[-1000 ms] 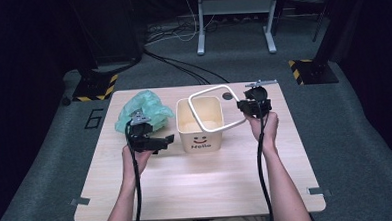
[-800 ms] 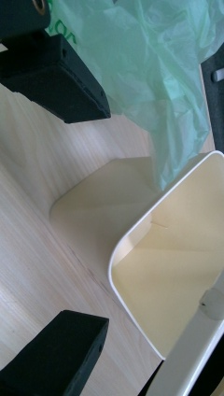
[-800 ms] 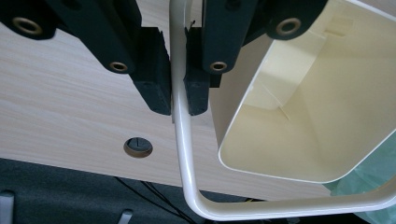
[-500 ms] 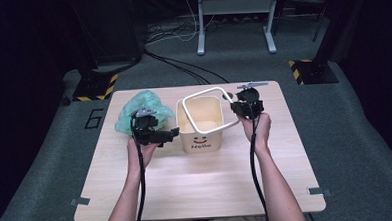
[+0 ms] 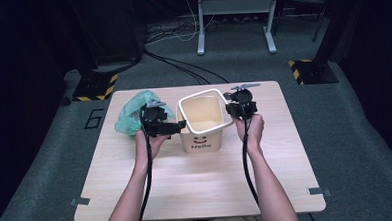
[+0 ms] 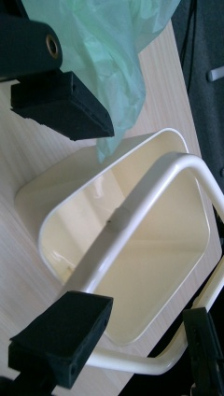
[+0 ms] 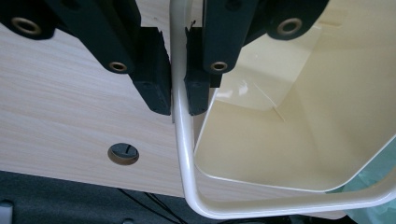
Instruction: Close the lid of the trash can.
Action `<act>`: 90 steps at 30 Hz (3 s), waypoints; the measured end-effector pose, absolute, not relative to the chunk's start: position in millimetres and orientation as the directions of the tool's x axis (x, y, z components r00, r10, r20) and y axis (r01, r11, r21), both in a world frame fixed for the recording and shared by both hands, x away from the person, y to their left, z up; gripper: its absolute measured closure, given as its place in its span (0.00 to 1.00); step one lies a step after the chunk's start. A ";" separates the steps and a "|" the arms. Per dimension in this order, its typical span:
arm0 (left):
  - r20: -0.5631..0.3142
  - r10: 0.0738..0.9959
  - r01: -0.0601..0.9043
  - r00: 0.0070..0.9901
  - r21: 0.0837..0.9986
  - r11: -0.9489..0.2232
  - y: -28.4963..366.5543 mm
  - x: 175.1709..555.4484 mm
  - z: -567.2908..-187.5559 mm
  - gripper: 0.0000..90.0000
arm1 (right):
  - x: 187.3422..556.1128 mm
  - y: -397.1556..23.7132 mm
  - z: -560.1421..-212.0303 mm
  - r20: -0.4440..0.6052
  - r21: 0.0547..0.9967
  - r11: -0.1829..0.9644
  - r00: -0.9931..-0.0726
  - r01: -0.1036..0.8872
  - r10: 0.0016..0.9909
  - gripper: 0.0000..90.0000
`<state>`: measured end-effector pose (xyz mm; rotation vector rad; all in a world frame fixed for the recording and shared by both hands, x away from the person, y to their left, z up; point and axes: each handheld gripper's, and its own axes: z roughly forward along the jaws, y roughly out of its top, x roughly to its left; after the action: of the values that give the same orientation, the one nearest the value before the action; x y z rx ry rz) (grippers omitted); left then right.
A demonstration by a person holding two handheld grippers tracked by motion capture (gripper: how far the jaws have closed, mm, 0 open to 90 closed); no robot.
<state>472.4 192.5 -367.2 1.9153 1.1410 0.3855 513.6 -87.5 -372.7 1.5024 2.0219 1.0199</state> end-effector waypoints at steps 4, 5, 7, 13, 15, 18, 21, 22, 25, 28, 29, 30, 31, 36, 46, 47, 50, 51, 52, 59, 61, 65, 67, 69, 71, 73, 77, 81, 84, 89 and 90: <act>-0.156 0.840 0.595 0.519 0.771 -0.225 188.2 480.3 -370.7 0.29 | 514.3 -84.8 -375.0 0.107 0.758 0.125 -0.311 0.640 0.945 0.88; -0.161 0.840 0.602 0.518 0.767 -0.224 187.9 481.5 -371.8 0.31 | 514.8 -85.1 -375.9 0.116 0.756 0.117 -0.308 0.644 0.944 0.88; -0.173 0.838 0.613 0.517 0.758 -0.222 188.2 484.9 -374.5 0.33 | 515.1 -84.6 -377.6 0.130 0.752 0.105 -0.302 0.651 0.944 0.88; -0.208 0.837 0.641 0.507 0.740 -0.204 190.1 489.9 -379.2 0.39 | 514.6 -79.1 -380.6 0.142 0.752 0.098 -0.306 0.651 0.941 0.88; -0.238 0.814 0.643 0.531 0.738 -0.204 191.3 491.4 -380.8 0.48 | 513.8 -76.4 -381.2 0.147 0.753 0.094 -0.307 0.651 0.940 0.88; -0.221 0.821 0.637 0.527 0.742 -0.209 191.2 491.3 -379.8 0.54 | 512.5 -74.0 -381.1 0.141 0.758 0.098 -0.308 0.645 0.941 0.88; -0.220 0.823 0.635 0.524 0.744 -0.206 193.0 493.0 -379.2 0.59 | 511.2 -74.3 -381.8 0.142 0.762 0.101 -0.316 0.640 0.938 0.87; -0.224 0.824 0.637 0.521 0.745 -0.200 193.0 493.6 -379.4 0.59 | 510.8 -74.9 -382.2 0.147 0.764 0.096 -0.317 0.639 0.937 0.87; -0.222 0.829 0.635 0.512 0.748 -0.192 193.8 496.2 -380.2 0.60 | 509.7 -76.5 -383.9 0.172 0.762 0.076 -0.315 0.643 0.933 0.86; -0.215 0.834 0.634 0.508 0.749 -0.194 193.3 497.8 -379.8 0.61 | 508.9 -78.4 -385.4 0.190 0.763 0.063 -0.316 0.644 0.930 0.86; -0.209 0.834 0.631 0.511 0.749 -0.200 193.5 498.6 -379.6 0.61 | 508.8 -78.4 -385.6 0.194 0.762 0.060 -0.316 0.645 0.929 0.86; -0.211 0.836 0.634 0.507 0.748 -0.196 193.1 499.3 -379.5 0.62 | 508.9 -78.7 -385.7 0.194 0.762 0.061 -0.317 0.644 0.928 0.86; -0.212 0.836 0.636 0.507 0.747 -0.196 193.4 499.9 -379.4 0.62 | 508.7 -78.9 -385.7 0.200 0.761 0.055 -0.315 0.646 0.928 0.85; -0.206 0.850 0.658 0.484 0.727 -0.199 190.5 499.2 -380.0 0.59 | 508.4 -79.6 -387.6 0.213 0.763 0.045 -0.318 0.645 0.924 0.85; -0.249 0.848 0.681 0.468 0.713 -0.167 193.2 506.9 -383.7 0.56 | 508.4 -80.0 -388.2 0.221 0.760 0.049 -0.329 0.648 0.918 0.84; -0.253 0.847 0.682 0.467 0.713 -0.163 193.8 507.5 -383.9 0.56 | 508.6 -80.3 -388.2 0.226 0.760 0.046 -0.330 0.648 0.916 0.84; -0.267 0.846 0.688 0.461 0.710 -0.151 196.7 510.7 -383.5 0.59 | 508.3 -80.6 -387.7 0.242 0.759 0.039 -0.337 0.650 0.910 0.84; -0.267 0.846 0.687 0.462 0.711 -0.151 197.3 511.1 -383.1 0.60 | 508.0 -80.6 -387.5 0.239 0.762 0.043 -0.342 0.646 0.909 0.83; -0.265 0.847 0.687 0.461 0.711 -0.151 197.4 511.6 -382.3 0.61 | 507.4 -80.0 -386.8 0.242 0.761 0.040 -0.340 0.648 0.909 0.83; -0.265 0.854 0.696 0.448 0.703 -0.147 197.4 518.9 -379.9 0.65 | 507.2 -79.3 -386.0 0.254 0.760 0.024 -0.330 0.650 0.909 0.82; -0.275 0.853 0.702 0.444 0.698 -0.141 198.2 522.2 -380.7 0.66 | 507.6 -79.4 -387.5 0.265 0.753 0.015 -0.325 0.658 0.908 0.82; -0.276 0.854 0.708 0.440 0.692 -0.141 199.4 526.8 -380.7 0.67 | 506.3 -77.4 -388.2 0.275 0.746 0.008 -0.319 0.666 0.907 0.79; -0.275 0.855 0.707 0.439 0.693 -0.139 200.0 528.5 -381.0 0.67 | 506.0 -75.8 -387.1 0.265 0.748 0.017 -0.322 0.664 0.909 0.79; -0.270 0.857 0.706 0.438 0.694 -0.142 201.1 530.6 -380.9 0.68 | 506.3 -75.1 -385.8 0.267 0.746 0.018 -0.324 0.666 0.908 0.79; -0.270 0.858 0.708 0.437 0.692 -0.142 201.9 533.0 -381.0 0.68 | 506.9 -73.6 -384.3 0.270 0.746 0.018 -0.326 0.666 0.906 0.76; -0.269 0.861 0.712 0.433 0.688 -0.143 202.5 535.3 -380.7 0.68 | 506.8 -71.3 -383.0 0.259 0.746 0.028 -0.330 0.665 0.908 0.75; -0.260 0.862 0.713 0.435 0.684 -0.153 203.4 539.6 -379.6 0.69 | 506.9 -68.5 -383.7 0.269 0.738 0.022 -0.324 0.675 0.907 0.74; -0.249 0.867 0.713 0.431 0.682 -0.159 204.2 542.2 -378.8 0.71 | 506.1 -66.0 -384.2 0.278 0.739 0.009 -0.317 0.674 0.907 0.74; -0.247 0.867 0.718 0.434 0.676 -0.167 204.4 544.9 -377.8 0.71 | 505.8 -64.7 -383.6 0.273 0.742 0.012 -0.319 0.671 0.907 0.74; -0.231 0.871 0.718 0.433 0.673 -0.178 203.3 548.6 -375.2 0.72 | 504.8 -63.2 -383.6 0.292 0.740 -0.011 -0.307 0.672 0.906 0.72; -0.234 0.872 0.720 0.429 0.672 -0.173 203.5 550.1 -374.5 0.73 | 505.0 -62.8 -383.9 0.291 0.740 -0.010 -0.307 0.672 0.906 0.71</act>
<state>550.1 203.5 -374.5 1.9457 1.3440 0.2634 505.0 -62.8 -383.9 1.6543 1.9942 1.2180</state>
